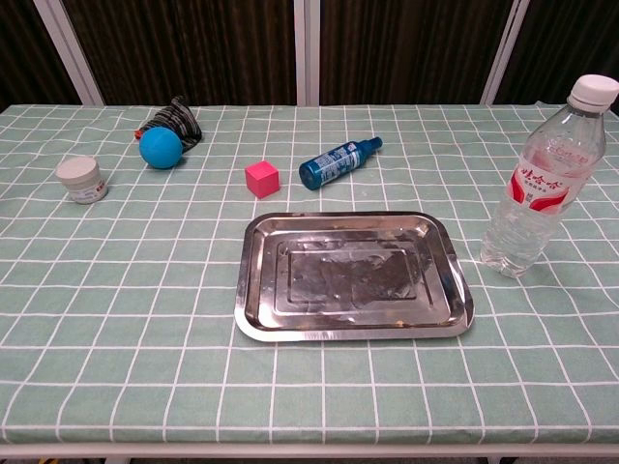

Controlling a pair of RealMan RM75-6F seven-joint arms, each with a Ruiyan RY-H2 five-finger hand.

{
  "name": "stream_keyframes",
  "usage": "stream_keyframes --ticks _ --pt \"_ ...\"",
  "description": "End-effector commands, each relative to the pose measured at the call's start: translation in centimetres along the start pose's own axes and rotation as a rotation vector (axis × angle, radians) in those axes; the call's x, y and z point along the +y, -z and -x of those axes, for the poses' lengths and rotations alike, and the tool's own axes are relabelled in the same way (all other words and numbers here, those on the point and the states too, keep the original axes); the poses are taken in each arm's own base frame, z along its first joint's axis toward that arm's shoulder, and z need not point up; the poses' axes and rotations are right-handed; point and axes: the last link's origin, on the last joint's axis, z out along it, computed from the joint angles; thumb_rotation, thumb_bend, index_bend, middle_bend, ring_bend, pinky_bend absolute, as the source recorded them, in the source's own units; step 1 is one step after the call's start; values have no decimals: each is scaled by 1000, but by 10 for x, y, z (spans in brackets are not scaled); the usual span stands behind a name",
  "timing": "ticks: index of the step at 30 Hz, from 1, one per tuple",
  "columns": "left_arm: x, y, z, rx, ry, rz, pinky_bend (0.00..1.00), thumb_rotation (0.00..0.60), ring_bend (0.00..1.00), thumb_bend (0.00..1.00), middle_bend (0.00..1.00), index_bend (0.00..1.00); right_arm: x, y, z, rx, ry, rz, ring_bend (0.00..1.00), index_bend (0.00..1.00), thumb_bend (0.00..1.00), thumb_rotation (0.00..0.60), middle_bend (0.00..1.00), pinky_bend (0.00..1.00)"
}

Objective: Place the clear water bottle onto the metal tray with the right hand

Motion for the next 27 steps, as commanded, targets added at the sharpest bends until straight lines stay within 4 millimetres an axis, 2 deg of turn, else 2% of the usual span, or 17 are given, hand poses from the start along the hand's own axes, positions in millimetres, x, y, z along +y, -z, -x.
stream_keyframes --ticks 1,6,9,12,15,16,19,22,27 --pt "0 0 1 -1 1 1 190 600 87 230 180 162 0 0 0 -1 0 0 0 61 19 600 115 0" --pt "5 1 -1 5 4 18 190 600 87 230 180 162 -3 3 1 -7 -42 -6 0 61 18 600 119 0" --pt "5 -1 -5 14 -5 23 190 600 87 230 180 162 -3 0 -2 9 -167 14 3 61 3 600 135 6" --pt "4 -2 -6 12 5 11 190 600 87 230 180 162 -2 -8 -2 42 -420 53 39 61 0 600 174 59" --pt "3 -1 -4 4 15 6 190 600 87 230 180 163 -4 -10 3 19 -833 96 74 61 0 600 200 118" --pt "3 -1 -3 1 16 4 190 600 87 230 180 162 -2 -11 5 -8 -980 112 75 62 0 600 194 119" --pt "1 0 1 -7 24 -2 190 600 87 230 180 163 6 -14 14 -98 -1224 162 71 47 0 600 162 119" --pt "2 0 4 -15 22 6 190 600 87 230 180 162 12 -15 26 -160 -1265 160 53 16 0 600 139 113" --pt "0 -1 4 -2 11 12 190 600 87 230 180 162 4 -25 43 -204 -1240 91 17 9 0 600 124 65"
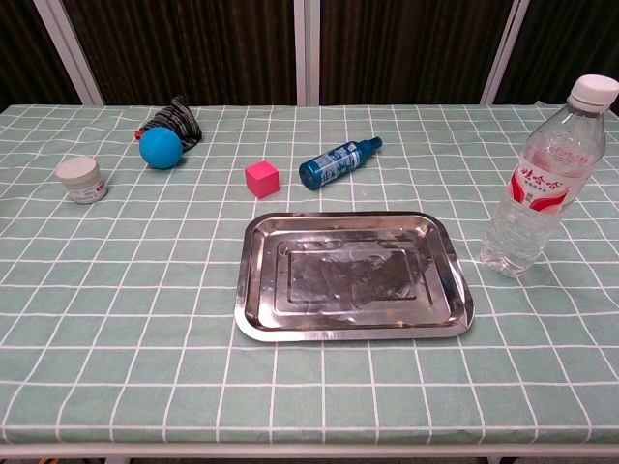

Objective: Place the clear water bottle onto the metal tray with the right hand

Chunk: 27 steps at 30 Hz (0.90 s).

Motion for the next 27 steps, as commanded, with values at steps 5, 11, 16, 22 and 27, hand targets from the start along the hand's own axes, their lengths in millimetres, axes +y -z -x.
stream_keyframes --ticks 5,11,16,22,27 --pt "-6 -1 0 11 -36 -4 190 600 87 230 180 162 25 -34 31 -176 11 31 8 6 0 600 116 49" --pt "-9 -2 -1 21 -30 2 190 600 87 230 180 162 31 -62 52 -232 70 24 8 6 0 600 115 48" --pt "-12 -5 -1 39 -20 2 190 600 87 230 180 162 31 -77 66 -254 86 16 8 5 0 600 116 48" --pt "-14 -7 1 44 -16 1 190 600 87 230 180 163 32 -90 80 -283 96 27 8 6 0 600 116 47" --pt "-17 -7 4 31 -17 -8 190 600 87 230 180 163 32 -102 99 -309 78 34 9 6 0 600 126 48"
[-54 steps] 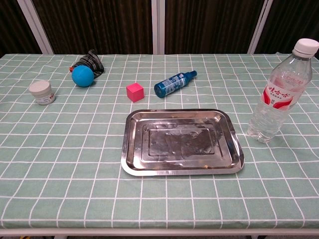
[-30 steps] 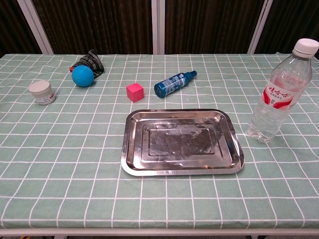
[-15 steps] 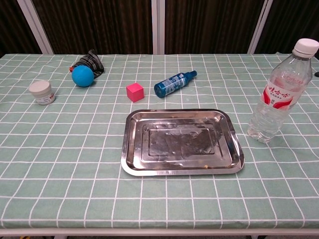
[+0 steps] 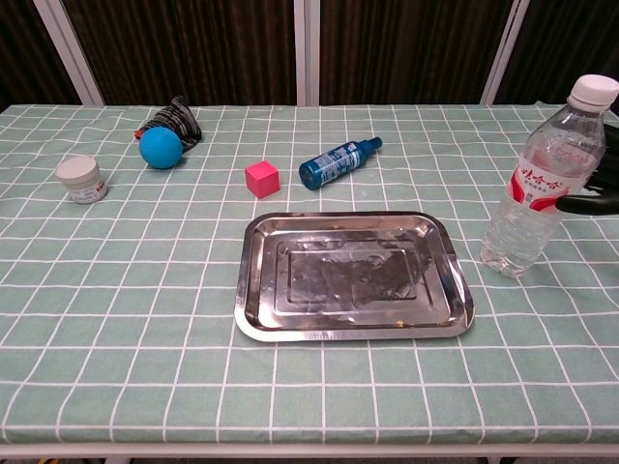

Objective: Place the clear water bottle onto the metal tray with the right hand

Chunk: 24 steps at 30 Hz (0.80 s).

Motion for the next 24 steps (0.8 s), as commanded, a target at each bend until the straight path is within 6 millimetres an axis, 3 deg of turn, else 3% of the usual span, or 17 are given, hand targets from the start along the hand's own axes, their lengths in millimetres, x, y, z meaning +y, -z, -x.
stream_keyframes --ticks 1,5,7,13,16,24 --pt "-1 0 2 -8 -3 -5 190 600 87 230 180 163 -2 -10 10 -15 -16 0 10 6 0 600 130 48" --pt "-2 0 3 -12 -5 -6 190 600 87 230 180 163 -5 -21 23 -41 -12 -5 16 26 0 600 150 65" --pt "-2 1 3 -11 -3 -7 190 600 87 230 180 163 -6 -25 26 -40 -4 -9 47 97 0 600 185 94" --pt "-4 1 3 -14 4 -12 190 600 87 230 180 163 -7 -34 32 -2 46 7 272 555 18 600 482 287" --pt "-4 2 4 -20 8 -12 190 600 87 230 180 163 -7 -35 31 21 65 10 333 671 85 600 562 350" --pt "-2 2 5 -19 14 -8 190 600 87 230 180 162 -20 -35 23 77 74 -16 392 755 224 600 616 421"
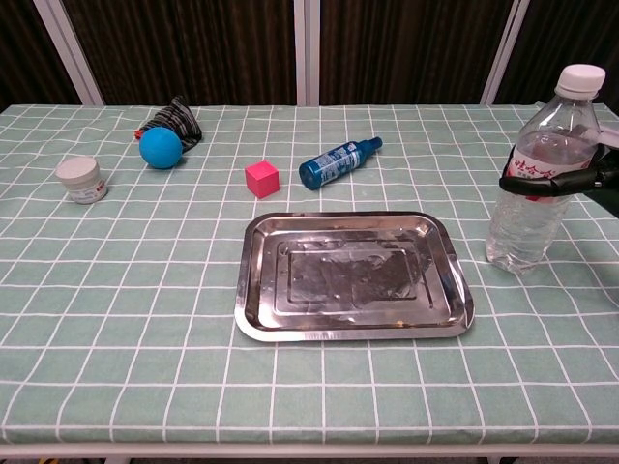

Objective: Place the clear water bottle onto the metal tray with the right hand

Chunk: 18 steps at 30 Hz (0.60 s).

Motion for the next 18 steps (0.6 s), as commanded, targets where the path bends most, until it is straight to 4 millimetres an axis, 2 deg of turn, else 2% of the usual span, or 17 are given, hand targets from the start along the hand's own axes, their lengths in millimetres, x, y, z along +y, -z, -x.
stream_keyframes --ticks 1,6,13,16,18 --pt "1 0 0 0 0 2 190 600 87 230 180 162 -11 1 -6 23 0 -30 392 755 229 600 616 421" --pt "4 -2 0 -3 1 9 190 600 87 230 180 162 -45 3 -18 46 2 -108 392 754 216 600 616 421" --pt "12 -4 2 -15 -1 27 190 600 87 230 180 163 -115 10 -38 106 17 -283 411 755 204 600 619 439" --pt "13 -4 4 -20 1 26 190 600 87 230 180 163 -116 19 -47 162 40 -303 433 762 205 600 626 463" --pt "14 -4 6 -27 2 25 190 600 87 230 180 162 -91 23 -53 193 57 -230 435 765 205 600 629 469"
